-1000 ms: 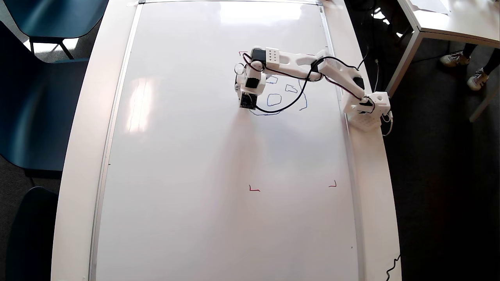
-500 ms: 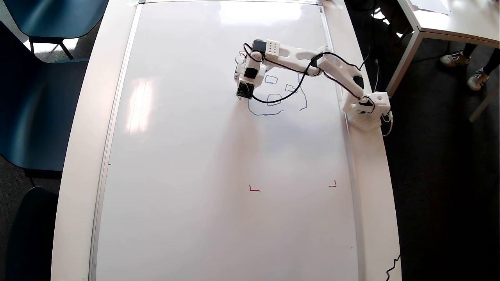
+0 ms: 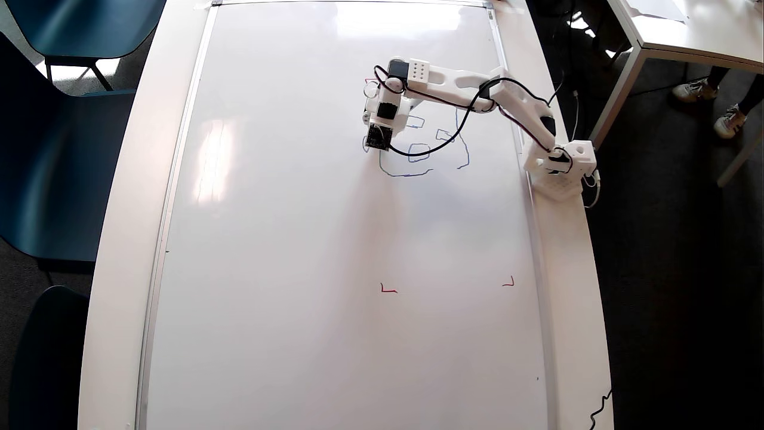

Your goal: Draw on a whiteboard a robot head using a pen attached to the gripper

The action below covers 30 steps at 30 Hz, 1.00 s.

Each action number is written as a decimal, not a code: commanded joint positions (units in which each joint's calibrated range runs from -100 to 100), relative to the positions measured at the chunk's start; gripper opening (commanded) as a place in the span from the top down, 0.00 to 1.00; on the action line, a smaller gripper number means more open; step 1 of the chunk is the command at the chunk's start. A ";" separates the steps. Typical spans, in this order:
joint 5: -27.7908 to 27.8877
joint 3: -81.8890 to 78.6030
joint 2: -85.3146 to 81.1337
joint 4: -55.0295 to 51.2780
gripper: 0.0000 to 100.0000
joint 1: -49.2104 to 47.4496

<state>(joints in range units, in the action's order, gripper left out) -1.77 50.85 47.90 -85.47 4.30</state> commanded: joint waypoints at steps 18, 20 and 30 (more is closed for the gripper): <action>-1.39 0.95 -2.49 -0.89 0.99 -3.45; -1.45 4.31 -3.00 -3.32 0.99 -3.16; -1.02 6.30 -17.25 -11.75 0.99 -3.30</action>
<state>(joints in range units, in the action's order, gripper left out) -3.04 56.14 39.94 -96.20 0.60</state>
